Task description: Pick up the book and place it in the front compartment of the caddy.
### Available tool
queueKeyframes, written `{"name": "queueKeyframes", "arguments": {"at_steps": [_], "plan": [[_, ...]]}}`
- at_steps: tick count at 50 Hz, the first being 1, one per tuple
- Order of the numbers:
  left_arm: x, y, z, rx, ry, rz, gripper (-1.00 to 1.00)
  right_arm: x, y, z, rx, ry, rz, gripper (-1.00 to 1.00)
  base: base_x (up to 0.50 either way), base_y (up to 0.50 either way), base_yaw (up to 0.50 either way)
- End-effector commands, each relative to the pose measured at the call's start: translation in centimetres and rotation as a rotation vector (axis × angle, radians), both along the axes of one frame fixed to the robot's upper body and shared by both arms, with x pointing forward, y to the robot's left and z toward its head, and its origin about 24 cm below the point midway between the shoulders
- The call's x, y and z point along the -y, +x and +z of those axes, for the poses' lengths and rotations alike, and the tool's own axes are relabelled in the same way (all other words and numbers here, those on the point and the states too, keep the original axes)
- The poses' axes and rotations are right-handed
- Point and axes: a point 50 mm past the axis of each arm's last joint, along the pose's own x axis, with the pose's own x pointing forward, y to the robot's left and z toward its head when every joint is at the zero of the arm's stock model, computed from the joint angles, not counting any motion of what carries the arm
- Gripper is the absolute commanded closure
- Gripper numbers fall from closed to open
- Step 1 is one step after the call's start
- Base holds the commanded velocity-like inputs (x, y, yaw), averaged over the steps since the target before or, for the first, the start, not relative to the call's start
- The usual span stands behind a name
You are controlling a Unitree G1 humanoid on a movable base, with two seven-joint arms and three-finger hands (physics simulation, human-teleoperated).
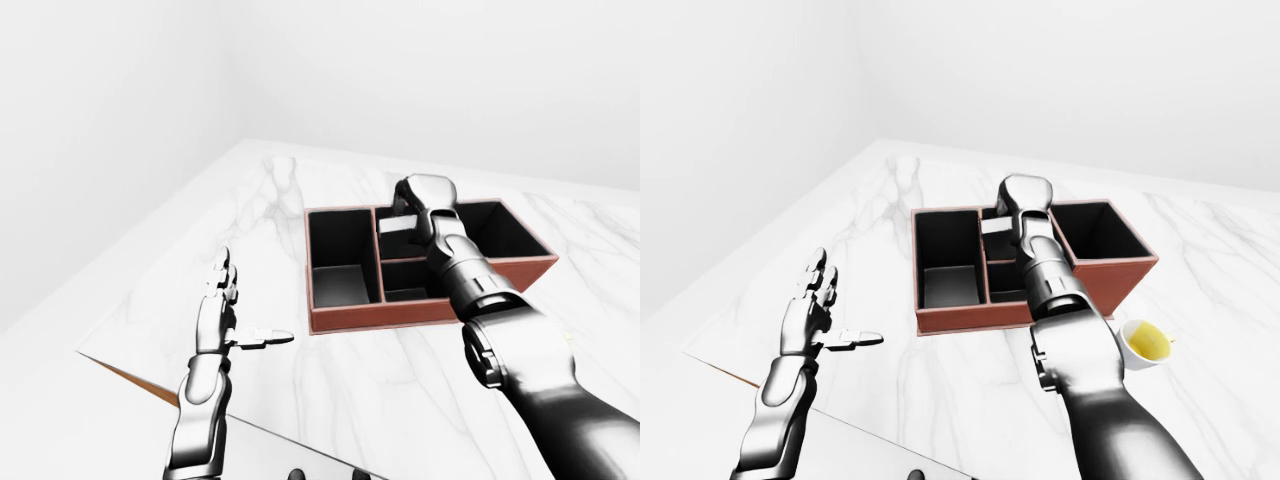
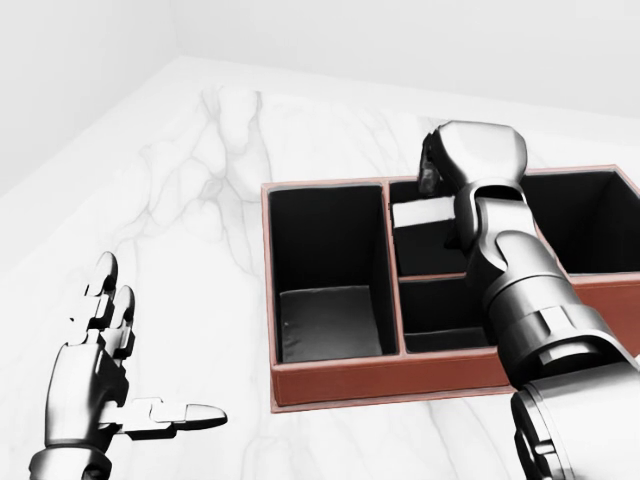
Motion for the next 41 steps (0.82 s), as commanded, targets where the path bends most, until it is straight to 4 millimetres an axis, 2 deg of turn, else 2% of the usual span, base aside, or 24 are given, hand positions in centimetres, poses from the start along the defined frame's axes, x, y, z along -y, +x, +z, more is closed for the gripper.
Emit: {"name": "queueKeyframes", "arguments": {"at_steps": [1,21,27,36,37,41], "plan": [[0.5,0.8,-1.0,-0.024,0.003,0.009,-1.0,0.4,0.2,0.2,-0.013,-0.02,-0.02,-1.0,0.0,0.0,0.0],[0.6,0.7,-1.1,-0.025,0.007,0.005,-1.0,0.3,1.1,7.0,0.115,0.032,-0.003,-1.0,0.0,0.0,0.0],[0.6,0.8,-1.1,-0.025,0.006,0.006,-1.0,-0.1,1.1,9.8,0.157,0.026,0.021,-1.0,0.0,0.0,0.0],[0.6,0.9,-1.0,-0.024,0.006,0.006,-1.0,-0.7,0.4,14.4,0.237,0.053,0.07,-1.0,0.0,0.0,0.0],[0.6,0.9,-1.1,-0.025,0.007,0.006,-1.0,-0.8,0.1,15.4,0.249,0.058,0.085,-1.0,0.0,0.0,0.0],[0.6,0.8,-1.0,-0.024,0.007,0.006,-1.0,-1.3,-0.8,16.9,0.274,0.069,0.131,-1.0,0.0,0.0,0.0]]}}
